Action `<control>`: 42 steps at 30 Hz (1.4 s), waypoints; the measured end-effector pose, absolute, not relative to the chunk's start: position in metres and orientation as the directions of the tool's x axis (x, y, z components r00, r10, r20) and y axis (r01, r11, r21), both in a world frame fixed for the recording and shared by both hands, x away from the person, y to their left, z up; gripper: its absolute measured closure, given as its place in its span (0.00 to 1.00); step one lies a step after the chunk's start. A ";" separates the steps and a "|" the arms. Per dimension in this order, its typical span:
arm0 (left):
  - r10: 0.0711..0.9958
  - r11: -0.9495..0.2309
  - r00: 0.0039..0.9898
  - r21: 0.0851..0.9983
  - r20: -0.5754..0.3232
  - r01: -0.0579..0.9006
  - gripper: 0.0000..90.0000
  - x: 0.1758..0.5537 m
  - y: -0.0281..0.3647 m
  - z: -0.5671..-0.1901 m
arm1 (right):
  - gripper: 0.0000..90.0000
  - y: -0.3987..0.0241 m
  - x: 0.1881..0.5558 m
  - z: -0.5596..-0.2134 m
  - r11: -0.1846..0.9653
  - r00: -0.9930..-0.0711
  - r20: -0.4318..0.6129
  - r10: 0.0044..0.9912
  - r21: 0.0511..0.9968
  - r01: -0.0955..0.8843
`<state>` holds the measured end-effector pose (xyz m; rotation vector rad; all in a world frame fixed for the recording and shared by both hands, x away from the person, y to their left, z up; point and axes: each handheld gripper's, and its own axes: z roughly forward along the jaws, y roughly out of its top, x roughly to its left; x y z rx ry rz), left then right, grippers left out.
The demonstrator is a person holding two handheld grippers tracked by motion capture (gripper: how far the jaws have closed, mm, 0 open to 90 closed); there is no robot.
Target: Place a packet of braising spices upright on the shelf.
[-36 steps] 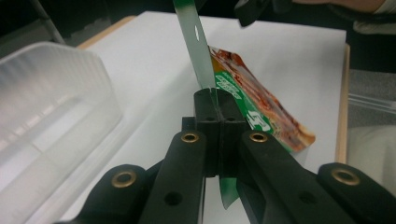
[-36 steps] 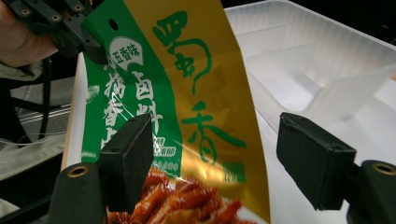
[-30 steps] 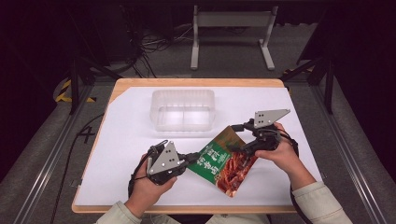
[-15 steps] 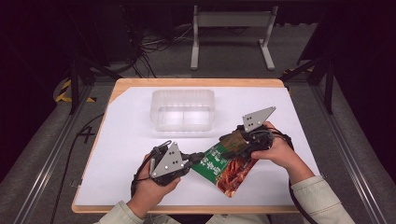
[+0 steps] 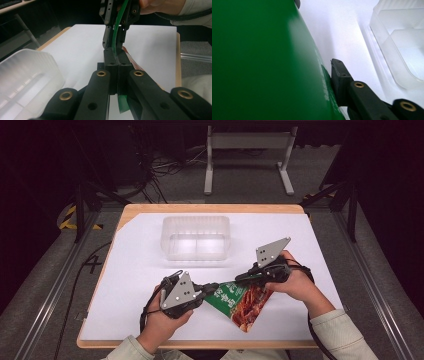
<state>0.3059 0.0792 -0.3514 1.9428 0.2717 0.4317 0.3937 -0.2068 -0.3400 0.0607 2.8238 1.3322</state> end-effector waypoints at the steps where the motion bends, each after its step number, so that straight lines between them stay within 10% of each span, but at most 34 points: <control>1: 0.381 -0.398 0.908 0.917 0.174 -0.008 1.00 0.306 0.079 -0.351 | 0.94 -0.207 0.393 -0.340 0.637 -0.999 -0.002 0.042 0.770 0.025; 25: 0.496 -0.301 0.865 0.950 0.080 0.085 0.44 0.315 0.105 -0.355 | 1.00 -0.215 0.390 -0.309 0.590 -0.998 0.011 0.066 0.806 0.048; 42: 0.599 -0.269 0.792 0.901 -0.120 0.340 0.34 0.338 0.162 -0.394 | 1.00 -0.217 0.406 -0.280 0.437 -0.951 -0.033 0.306 0.893 0.110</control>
